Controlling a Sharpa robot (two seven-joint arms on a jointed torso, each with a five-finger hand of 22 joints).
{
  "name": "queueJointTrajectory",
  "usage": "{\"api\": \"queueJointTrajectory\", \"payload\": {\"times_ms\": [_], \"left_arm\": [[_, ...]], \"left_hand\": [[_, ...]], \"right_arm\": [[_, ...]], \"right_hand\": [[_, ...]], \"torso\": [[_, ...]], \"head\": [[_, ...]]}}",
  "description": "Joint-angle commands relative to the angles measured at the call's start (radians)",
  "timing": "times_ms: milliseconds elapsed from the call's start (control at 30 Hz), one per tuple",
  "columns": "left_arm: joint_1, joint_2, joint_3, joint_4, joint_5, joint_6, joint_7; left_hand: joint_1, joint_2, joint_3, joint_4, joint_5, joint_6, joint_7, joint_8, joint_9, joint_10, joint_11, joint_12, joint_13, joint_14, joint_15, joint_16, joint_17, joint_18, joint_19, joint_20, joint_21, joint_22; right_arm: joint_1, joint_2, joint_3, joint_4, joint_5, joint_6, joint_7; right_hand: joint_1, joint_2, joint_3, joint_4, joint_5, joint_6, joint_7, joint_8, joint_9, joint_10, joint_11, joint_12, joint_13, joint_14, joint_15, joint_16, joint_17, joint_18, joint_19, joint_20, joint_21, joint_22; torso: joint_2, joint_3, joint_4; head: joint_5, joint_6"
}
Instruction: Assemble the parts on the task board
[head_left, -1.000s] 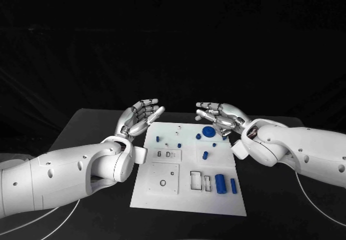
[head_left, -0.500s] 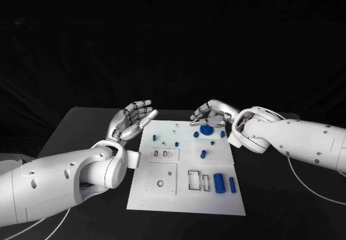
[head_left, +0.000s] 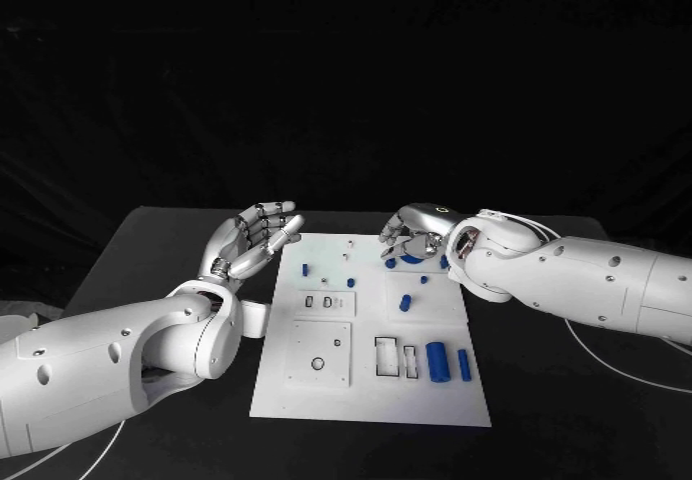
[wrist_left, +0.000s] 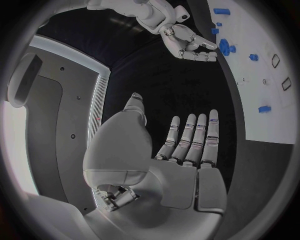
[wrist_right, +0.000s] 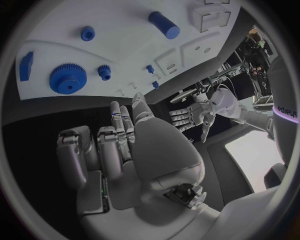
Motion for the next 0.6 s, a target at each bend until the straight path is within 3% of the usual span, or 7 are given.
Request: {"api": "queueJointTrajectory", "payload": {"times_ms": [33,600], "left_arm": [[0.003,-0.007,0.001,0.009,-0.015,0.008,-0.007],[0.009,-0.014,0.001,0.015,-0.024,0.012,-0.020]], "left_hand": [[-0.001,0.016,0.010,-0.001,-0.005,0.017,0.122,0.007,0.004,0.020,-0.003,0.011,0.003,0.020,-0.003,0.010,0.002,0.011,0.010,0.000,0.008,0.000],[-0.002,0.035,0.017,-0.002,-0.009,0.037,0.115,0.007,0.010,0.048,-0.011,0.021,0.006,0.045,-0.012,0.016,0.005,0.021,0.024,0.001,0.020,0.001]], "right_arm": [[-0.004,0.011,0.000,-0.002,-0.134,0.061,-0.100],[-0.021,0.063,0.001,-0.034,-0.234,0.156,-0.205]], "right_hand": [[0.012,0.004,0.007,0.002,-0.005,0.005,0.001,-0.008,-0.004,0.002,-0.002,-0.014,-0.001,0.104,-0.009,0.004,0.263,-0.007,0.105,-0.009,0.004,0.263],[0.031,0.010,0.025,0.000,-0.005,-0.001,0.000,-0.037,-0.020,-0.002,-0.005,-0.069,0.000,0.104,-0.015,0.004,0.263,-0.007,0.105,-0.017,0.004,0.263]], "torso": [[0.004,-0.0019,0.0015],[0.000,-0.0058,0.0033]], "head": [[-0.005,-0.003],[-0.014,-0.023]]}}
